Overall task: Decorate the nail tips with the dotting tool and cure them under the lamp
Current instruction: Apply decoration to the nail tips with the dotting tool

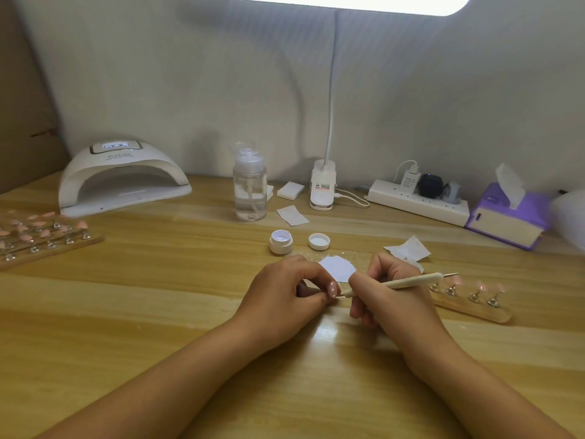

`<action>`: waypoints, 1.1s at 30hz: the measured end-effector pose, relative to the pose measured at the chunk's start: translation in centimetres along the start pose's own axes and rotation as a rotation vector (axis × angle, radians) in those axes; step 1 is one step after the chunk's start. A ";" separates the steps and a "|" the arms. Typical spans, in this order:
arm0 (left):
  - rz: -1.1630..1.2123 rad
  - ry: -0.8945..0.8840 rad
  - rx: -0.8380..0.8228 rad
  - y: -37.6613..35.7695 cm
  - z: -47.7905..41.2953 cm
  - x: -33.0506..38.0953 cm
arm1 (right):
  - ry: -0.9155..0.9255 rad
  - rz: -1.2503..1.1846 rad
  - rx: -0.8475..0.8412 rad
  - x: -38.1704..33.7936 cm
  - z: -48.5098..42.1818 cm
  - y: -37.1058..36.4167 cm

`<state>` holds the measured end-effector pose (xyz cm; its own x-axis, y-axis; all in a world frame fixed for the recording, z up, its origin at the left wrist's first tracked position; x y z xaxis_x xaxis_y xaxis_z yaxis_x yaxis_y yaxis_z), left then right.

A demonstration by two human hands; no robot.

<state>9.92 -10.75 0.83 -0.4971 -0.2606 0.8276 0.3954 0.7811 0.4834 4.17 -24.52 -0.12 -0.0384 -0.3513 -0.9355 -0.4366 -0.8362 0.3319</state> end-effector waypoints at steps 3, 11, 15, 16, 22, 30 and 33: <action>0.000 0.002 -0.002 0.0 0.0 0.0 | 0.002 0.002 -0.005 0.0 0.0 0.0; 0.018 0.004 -0.007 -0.1 0.0 0.1 | 0.003 -0.244 0.044 -0.5 0.3 1.2; 0.032 0.015 -0.005 -0.1 0.0 -0.1 | 0.018 -0.348 0.068 -0.5 0.3 1.8; 0.033 0.017 -0.002 -0.1 0.0 -0.1 | 0.017 -0.353 0.070 -0.5 0.3 1.8; 0.027 0.003 0.011 0.0 0.0 0.0 | -0.001 -0.185 0.017 -0.6 0.3 0.6; 0.017 0.004 0.008 0.0 0.0 0.0 | 0.000 -0.071 0.004 -0.5 0.3 0.2; 0.016 -0.002 0.010 0.0 0.0 0.1 | -0.004 -0.063 0.001 -0.5 0.3 0.2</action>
<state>9.89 -10.80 0.93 -0.4921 -0.2472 0.8347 0.3951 0.7910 0.4672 3.84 -24.40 0.38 -0.0144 -0.2962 -0.9550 -0.4393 -0.8562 0.2721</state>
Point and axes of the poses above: each hand's wrist, its own z-axis away from the middle knuckle, its own y-axis out of the back of the hand, x = y × z, the point moved 10 cm from there along -z, towards the middle knuckle, and after that the axes turned 8 degrees about z, right-handed, at the moved point
